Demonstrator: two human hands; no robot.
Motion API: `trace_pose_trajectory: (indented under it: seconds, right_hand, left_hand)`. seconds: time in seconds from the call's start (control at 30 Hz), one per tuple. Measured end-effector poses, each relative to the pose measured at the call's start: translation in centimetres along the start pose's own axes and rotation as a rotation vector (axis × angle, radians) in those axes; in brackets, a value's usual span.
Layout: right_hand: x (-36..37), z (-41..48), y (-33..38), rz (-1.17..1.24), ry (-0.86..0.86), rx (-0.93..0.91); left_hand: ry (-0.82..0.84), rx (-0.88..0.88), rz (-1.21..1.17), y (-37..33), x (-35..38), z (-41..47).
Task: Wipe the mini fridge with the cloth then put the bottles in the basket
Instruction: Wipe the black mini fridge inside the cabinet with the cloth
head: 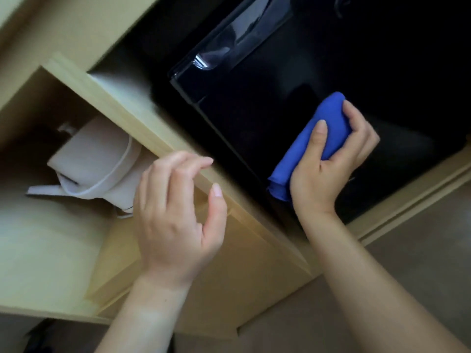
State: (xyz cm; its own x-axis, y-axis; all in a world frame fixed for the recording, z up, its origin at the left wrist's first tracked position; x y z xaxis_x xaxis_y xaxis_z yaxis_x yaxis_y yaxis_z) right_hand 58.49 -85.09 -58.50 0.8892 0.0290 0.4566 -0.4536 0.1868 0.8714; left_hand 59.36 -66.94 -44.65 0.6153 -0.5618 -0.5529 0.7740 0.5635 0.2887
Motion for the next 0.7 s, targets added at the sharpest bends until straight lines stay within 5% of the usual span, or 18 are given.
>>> trace_pose_trajectory:
  seconds: [0.2, 0.47, 0.7]
  right_hand:
    - [1.4, 0.6, -1.5, -0.167, -0.043, -0.094]
    - [-1.6, 0.4, -6.8, -0.169, -0.194, 0.223]
    - [0.7, 0.9, -3.0, -0.162, -0.079, -0.037]
  left_hand:
    - [0.05, 0.165, 0.044, -2.7, 3.8, 6.0]
    - [0.07, 0.205, 0.193, -4.1, 8.9, 10.0]
    - [0.008, 0.208, 0.279, -4.0, 9.5, 9.8]
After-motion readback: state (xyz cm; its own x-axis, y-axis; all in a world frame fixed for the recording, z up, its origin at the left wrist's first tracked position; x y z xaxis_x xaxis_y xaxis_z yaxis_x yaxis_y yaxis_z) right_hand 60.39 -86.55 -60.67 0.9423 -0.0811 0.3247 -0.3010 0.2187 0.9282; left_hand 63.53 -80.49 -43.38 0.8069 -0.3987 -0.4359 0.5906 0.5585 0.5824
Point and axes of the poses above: each hand's wrist, its own z-axis towards the middle knuckle, its own x-axis out of the palm, y = z × x, the point moved 9 cm from there along z, towards the middle knuckle, and after that the axes turned 4 degrees about -y, right-handed, at the moved point
